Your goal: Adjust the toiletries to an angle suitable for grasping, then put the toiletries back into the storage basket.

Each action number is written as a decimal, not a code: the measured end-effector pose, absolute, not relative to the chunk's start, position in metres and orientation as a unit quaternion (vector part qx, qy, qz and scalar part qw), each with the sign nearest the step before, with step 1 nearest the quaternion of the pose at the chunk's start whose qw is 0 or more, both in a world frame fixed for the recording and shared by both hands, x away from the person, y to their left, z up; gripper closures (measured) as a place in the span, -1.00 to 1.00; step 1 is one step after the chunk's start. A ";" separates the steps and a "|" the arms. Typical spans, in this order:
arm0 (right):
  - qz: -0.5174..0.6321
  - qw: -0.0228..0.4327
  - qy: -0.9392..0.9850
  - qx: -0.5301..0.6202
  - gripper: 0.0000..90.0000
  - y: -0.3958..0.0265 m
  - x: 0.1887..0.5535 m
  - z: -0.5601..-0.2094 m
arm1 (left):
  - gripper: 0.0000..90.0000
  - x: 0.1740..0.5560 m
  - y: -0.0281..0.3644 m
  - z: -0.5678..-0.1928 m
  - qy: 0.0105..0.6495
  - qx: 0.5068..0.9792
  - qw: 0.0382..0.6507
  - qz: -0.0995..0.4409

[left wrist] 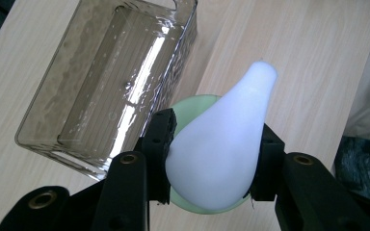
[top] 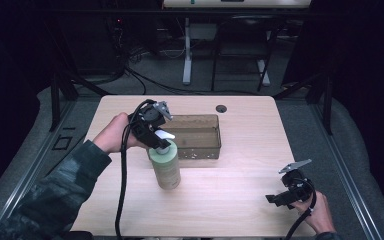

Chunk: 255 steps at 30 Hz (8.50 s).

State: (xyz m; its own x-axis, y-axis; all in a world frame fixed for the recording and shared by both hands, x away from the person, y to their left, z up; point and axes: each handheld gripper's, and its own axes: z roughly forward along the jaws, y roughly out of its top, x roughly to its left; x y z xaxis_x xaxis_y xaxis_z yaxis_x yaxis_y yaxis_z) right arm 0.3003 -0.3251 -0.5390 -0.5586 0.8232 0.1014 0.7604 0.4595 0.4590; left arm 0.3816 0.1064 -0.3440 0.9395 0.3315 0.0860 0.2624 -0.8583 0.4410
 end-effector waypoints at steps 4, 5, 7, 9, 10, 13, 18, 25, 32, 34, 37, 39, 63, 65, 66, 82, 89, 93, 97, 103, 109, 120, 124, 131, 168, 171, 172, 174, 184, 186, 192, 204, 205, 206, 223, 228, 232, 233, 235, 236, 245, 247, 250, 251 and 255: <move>0.234 0.066 0.853 0.461 -0.84 -0.322 0.302 -0.538 | -0.03 0.383 0.107 -0.338 0.142 0.963 0.215 0.083; 0.236 0.067 0.854 0.460 -0.84 -0.322 0.302 -0.537 | 0.00 0.383 0.107 -0.338 0.141 0.962 0.216 0.083; 0.237 0.065 0.854 0.458 -0.84 -0.321 0.303 -0.536 | 0.12 0.384 0.107 -0.337 0.135 0.962 0.223 0.077; 0.237 0.065 0.854 0.458 -0.83 -0.321 0.302 -0.537 | 0.23 0.384 0.106 -0.338 0.131 0.964 0.218 0.078; 0.236 0.064 0.856 0.456 -0.83 -0.322 0.302 -0.537 | 0.29 0.385 0.106 -0.338 0.129 0.965 0.215 0.074; 0.236 0.064 0.856 0.456 -0.83 -0.324 0.302 -0.538 | 0.35 0.384 0.105 -0.337 0.129 0.966 0.211 0.079; 0.239 0.065 0.853 0.459 -0.84 -0.325 0.303 -0.539 | 0.38 0.387 0.104 -0.336 0.148 0.964 0.203 0.090; 0.237 0.066 0.853 0.460 -0.84 -0.325 0.302 -0.538 | 0.39 0.388 0.100 -0.336 0.179 0.959 0.197 0.094; 0.237 0.069 0.855 0.456 -0.85 -0.325 0.301 -0.537 | 0.38 0.387 0.099 -0.336 0.186 0.958 0.200 0.084; 0.239 0.067 0.854 0.458 -0.86 -0.326 0.300 -0.538 | 0.38 0.387 0.099 -0.336 0.184 0.958 0.202 0.084; 0.239 0.067 0.853 0.459 -0.86 -0.326 0.300 -0.537 | 0.38 0.387 0.100 -0.337 0.181 0.958 0.205 0.086; 0.240 0.067 0.853 0.459 -0.86 -0.326 0.300 -0.537 | 0.38 0.387 0.101 -0.337 0.180 0.957 0.209 0.085; 0.235 0.068 0.856 0.455 -0.87 -0.325 0.300 -0.537 | 0.39 0.384 0.104 -0.339 0.176 0.954 0.225 0.094; 0.237 0.067 0.855 0.456 -0.87 -0.325 0.300 -0.537 | 0.39 0.384 0.104 -0.339 0.176 0.954 0.226 0.093; 0.238 0.071 0.855 0.455 -0.87 -0.325 0.300 -0.536 | 0.39 0.385 0.104 -0.339 0.176 0.954 0.225 0.093; 0.231 0.071 0.859 0.452 -0.86 -0.324 0.300 -0.538 | 0.39 0.386 0.107 -0.336 0.183 0.954 0.218 0.091; 0.233 0.071 0.857 0.455 -0.86 -0.325 0.300 -0.537 | 0.39 0.386 0.109 -0.329 0.185 0.954 0.216 0.096; 0.234 0.074 0.856 0.455 -0.87 -0.325 0.299 -0.536 | 0.39 0.384 0.109 -0.325 0.183 0.954 0.215 0.098; 0.233 0.075 0.856 0.455 -0.86 -0.325 0.299 -0.535 | 0.39 0.384 0.109 -0.322 0.183 0.956 0.211 0.095; 0.236 0.077 0.855 0.455 -0.86 -0.326 0.299 -0.536 | 0.39 0.383 0.110 -0.317 0.183 0.956 0.209 0.098; 0.235 0.082 0.857 0.452 -0.86 -0.325 0.299 -0.535 | 0.39 0.382 0.113 -0.312 0.181 0.956 0.208 0.102; 0.233 0.082 0.853 0.460 -0.90 -0.329 0.298 -0.534 | 0.39 0.383 0.114 -0.299 0.184 0.956 0.201 0.107; 0.230 0.083 0.851 0.466 -0.98 -0.329 0.298 -0.535 | 0.39 0.386 0.114 -0.294 0.186 0.955 0.202 0.109; 0.217 0.072 0.855 0.465 -1.00 -0.328 0.299 -0.539 | 0.39 0.388 0.113 -0.286 0.188 0.955 0.202 0.112; 0.220 0.082 0.853 0.467 -1.00 -0.331 0.299 -0.538 | 0.40 0.401 0.114 -0.240 0.202 0.952 0.190 0.126; 0.219 0.085 0.853 0.466 -1.00 -0.332 0.299 -0.538 | 0.40 0.403 0.115 -0.237 0.206 0.951 0.192 0.128; 0.219 0.084 0.853 0.466 -1.00 -0.332 0.299 -0.538 | 0.40 0.404 0.115 -0.236 0.207 0.950 0.192 0.130; 0.220 0.086 0.852 0.467 -1.00 -0.332 0.299 -0.538 | 0.40 0.405 0.115 -0.234 0.206 0.951 0.189 0.130; 0.220 0.084 0.851 0.468 -1.00 -0.332 0.298 -0.538 | 0.40 0.415 0.118 -0.226 0.220 0.948 0.187 0.137; 0.218 0.085 0.853 0.467 -1.00 -0.332 0.298 -0.538 | 0.40 0.418 0.119 -0.224 0.224 0.946 0.187 0.141; 0.219 0.086 0.852 0.468 -1.00 -0.332 0.298 -0.538 | 0.40 0.425 0.119 -0.220 0.233 0.944 0.185 0.144; 0.220 0.082 0.851 0.470 -1.00 -0.331 0.297 -0.538 | 0.40 0.439 0.113 -0.218 0.245 0.941 0.177 0.152; 0.220 0.083 0.851 0.469 -1.00 -0.332 0.297 -0.538 | 0.40 0.441 0.113 -0.218 0.244 0.941 0.177 0.152; 0.221 0.083 0.851 0.470 -1.00 -0.331 0.297 -0.538 | 0.40 0.442 0.112 -0.219 0.246 0.941 0.177 0.150; 0.218 0.083 0.852 0.469 -1.00 -0.331 0.297 -0.538 | 0.40 0.461 0.110 -0.221 0.263 0.935 0.175 0.160; 0.220 0.080 0.852 0.469 -1.00 -0.331 0.297 -0.538 | 0.40 0.468 0.111 -0.224 0.270 0.934 0.173 0.159; 0.221 0.081 0.851 0.470 -1.00 -0.331 0.297 -0.538 | 0.40 0.476 0.110 -0.227 0.277 0.931 0.173 0.162; 0.217 0.085 0.854 0.466 -1.00 -0.332 0.297 -0.538 | 0.40 0.477 0.110 -0.228 0.280 0.929 0.177 0.164; 0.221 0.083 0.852 0.468 -1.00 -0.331 0.296 -0.538 | 0.40 0.478 0.110 -0.229 0.282 0.928 0.178 0.164; 0.223 0.083 0.852 0.467 -1.00 -0.331 0.296 -0.537 | 0.40 0.481 0.109 -0.231 0.284 0.928 0.180 0.164; 0.221 0.084 0.851 0.469 -1.00 -0.332 0.296 -0.537 | 0.40 0.488 0.107 -0.246 0.284 0.928 0.184 0.158; 0.219 0.087 0.853 0.466 -1.00 -0.332 0.296 -0.538 | 0.40 0.489 0.106 -0.249 0.282 0.928 0.183 0.161; 0.219 0.085 0.853 0.467 -0.99 -0.331 0.296 -0.538 | 0.40 0.493 0.105 -0.255 0.283 0.928 0.183 0.160; 0.219 0.085 0.853 0.467 -0.99 -0.331 0.296 -0.538 | 0.40 0.493 0.105 -0.255 0.283 0.928 0.183 0.160; 0.220 0.084 0.852 0.468 -0.99 -0.332 0.296 -0.538 | 0.40 0.496 0.105 -0.262 0.284 0.926 0.189 0.160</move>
